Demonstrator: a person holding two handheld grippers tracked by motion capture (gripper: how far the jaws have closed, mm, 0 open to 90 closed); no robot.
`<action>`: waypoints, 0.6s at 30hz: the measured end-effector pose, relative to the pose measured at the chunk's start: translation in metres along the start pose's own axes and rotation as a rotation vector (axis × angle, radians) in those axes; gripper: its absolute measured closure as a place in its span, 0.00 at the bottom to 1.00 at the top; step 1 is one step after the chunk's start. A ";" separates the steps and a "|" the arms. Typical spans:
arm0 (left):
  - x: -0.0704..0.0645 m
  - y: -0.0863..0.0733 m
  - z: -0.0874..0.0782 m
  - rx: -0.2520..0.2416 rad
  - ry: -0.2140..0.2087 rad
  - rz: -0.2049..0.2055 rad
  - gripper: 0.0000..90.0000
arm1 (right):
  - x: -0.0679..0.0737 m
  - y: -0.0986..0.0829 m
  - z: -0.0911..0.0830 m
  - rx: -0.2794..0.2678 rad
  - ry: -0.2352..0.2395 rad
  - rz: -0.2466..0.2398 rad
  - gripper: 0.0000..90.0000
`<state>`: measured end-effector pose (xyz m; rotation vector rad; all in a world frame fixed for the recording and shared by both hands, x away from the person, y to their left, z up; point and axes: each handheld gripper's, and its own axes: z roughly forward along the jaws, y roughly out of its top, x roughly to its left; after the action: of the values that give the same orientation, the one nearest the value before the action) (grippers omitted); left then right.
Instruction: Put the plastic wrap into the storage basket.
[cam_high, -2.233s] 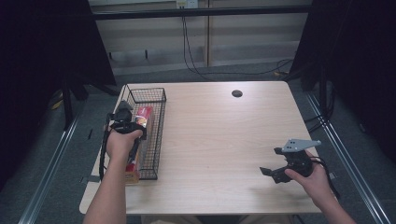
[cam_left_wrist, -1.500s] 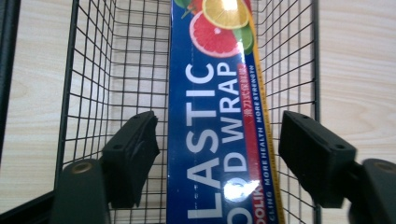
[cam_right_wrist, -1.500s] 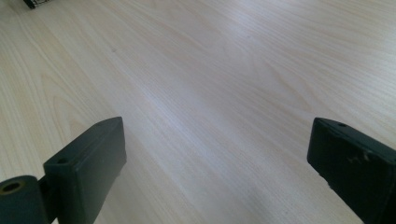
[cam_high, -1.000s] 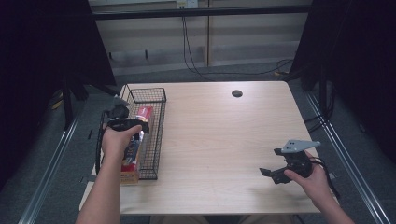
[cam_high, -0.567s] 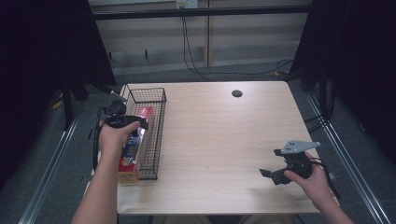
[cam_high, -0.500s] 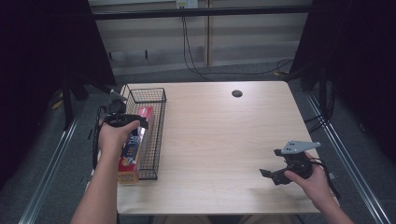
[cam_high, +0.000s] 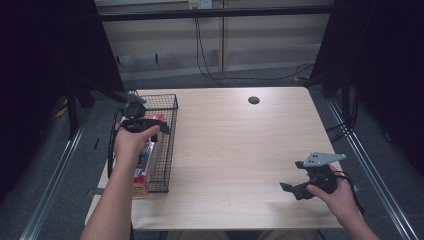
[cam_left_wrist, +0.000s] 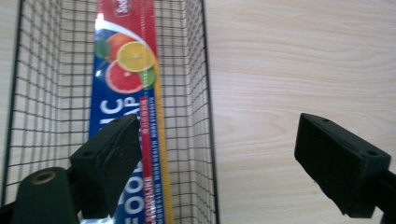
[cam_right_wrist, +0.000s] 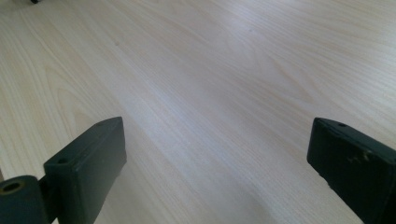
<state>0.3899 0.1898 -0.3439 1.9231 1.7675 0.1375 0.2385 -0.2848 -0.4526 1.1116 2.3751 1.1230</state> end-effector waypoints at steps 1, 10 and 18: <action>-0.003 0.001 0.000 0.000 -0.005 0.009 0.16 | 0.000 0.000 -0.001 -0.004 0.001 0.000 0.05; -0.025 0.000 0.004 0.002 -0.050 0.050 0.16 | 0.001 0.001 -0.001 -0.007 0.000 0.000 0.05; -0.037 -0.005 0.011 0.011 -0.077 0.078 0.16 | 0.002 0.003 0.002 0.000 0.007 -0.010 0.05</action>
<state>0.3844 0.1510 -0.3460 1.9798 1.6475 0.0800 0.2398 -0.2814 -0.4514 1.0971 2.3833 1.1249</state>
